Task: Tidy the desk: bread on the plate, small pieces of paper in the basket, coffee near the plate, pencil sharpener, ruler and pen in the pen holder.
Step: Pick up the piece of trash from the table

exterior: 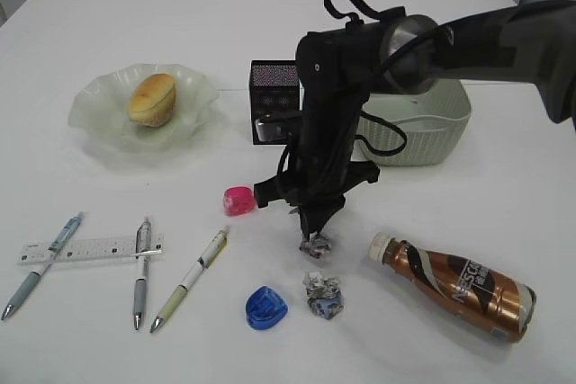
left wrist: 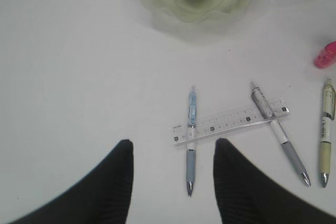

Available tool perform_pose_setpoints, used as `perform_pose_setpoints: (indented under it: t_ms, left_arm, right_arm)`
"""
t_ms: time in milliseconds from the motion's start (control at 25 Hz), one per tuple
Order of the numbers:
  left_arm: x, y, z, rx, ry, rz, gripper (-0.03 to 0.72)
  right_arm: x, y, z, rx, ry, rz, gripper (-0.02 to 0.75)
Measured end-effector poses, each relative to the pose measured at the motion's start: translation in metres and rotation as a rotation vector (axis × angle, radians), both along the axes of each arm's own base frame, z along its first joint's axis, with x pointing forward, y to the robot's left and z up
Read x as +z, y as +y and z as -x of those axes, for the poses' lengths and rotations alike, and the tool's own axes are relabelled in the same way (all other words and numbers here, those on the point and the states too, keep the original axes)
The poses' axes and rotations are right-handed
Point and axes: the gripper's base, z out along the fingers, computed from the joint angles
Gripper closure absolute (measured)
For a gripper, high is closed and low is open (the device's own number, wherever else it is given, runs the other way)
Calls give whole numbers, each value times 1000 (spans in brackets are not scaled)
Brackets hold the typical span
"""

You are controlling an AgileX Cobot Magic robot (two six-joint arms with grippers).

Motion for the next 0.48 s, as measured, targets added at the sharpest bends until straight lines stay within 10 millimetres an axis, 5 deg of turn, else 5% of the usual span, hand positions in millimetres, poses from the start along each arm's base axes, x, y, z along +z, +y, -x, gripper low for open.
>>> perform_pose_setpoints:
  t_ms: [480]
  left_arm:
    - [0, -1, 0, 2, 2, 14, 328]
  right_arm:
    - [84, 17, -30, -14, -181, -107, 725]
